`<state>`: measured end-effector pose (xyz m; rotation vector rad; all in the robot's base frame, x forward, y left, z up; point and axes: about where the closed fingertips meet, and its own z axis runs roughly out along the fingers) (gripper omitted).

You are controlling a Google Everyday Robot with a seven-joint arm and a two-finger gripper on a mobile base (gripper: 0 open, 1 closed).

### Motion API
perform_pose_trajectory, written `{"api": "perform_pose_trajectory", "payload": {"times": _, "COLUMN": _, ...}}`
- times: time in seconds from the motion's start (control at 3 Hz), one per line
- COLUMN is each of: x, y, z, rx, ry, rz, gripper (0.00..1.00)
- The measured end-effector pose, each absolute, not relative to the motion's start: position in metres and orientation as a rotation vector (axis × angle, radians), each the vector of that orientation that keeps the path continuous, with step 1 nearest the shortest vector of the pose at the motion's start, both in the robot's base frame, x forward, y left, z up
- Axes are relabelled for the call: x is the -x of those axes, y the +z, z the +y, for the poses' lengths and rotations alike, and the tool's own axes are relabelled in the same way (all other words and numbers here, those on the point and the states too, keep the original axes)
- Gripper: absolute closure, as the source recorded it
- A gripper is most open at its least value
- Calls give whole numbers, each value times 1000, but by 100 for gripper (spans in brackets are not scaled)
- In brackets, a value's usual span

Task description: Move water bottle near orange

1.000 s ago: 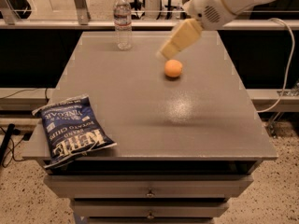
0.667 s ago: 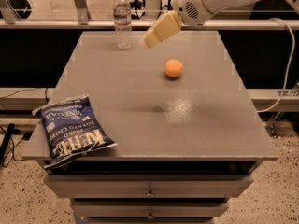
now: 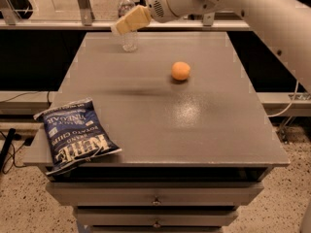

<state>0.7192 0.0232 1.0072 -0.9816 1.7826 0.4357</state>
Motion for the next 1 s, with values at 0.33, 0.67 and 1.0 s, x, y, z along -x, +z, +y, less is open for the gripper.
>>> {"api": "perform_pose_trajectory", "payload": {"times": 0.33, "x": -754, "y": 1004, "z": 34, "rx": 885, "ry": 433, "rz": 1781, "gripper": 0}}
{"api": "perform_pose_trajectory", "payload": {"times": 0.67, "x": -782, "y": 999, "z": 42, "rx": 816, "ry": 454, "rz": 1793, "gripper": 0}}
{"api": "perform_pose_trajectory", "payload": {"times": 1.0, "x": -804, "y": 993, "z": 50, "rx": 776, "ry": 480, "rz": 1811, "gripper": 0}}
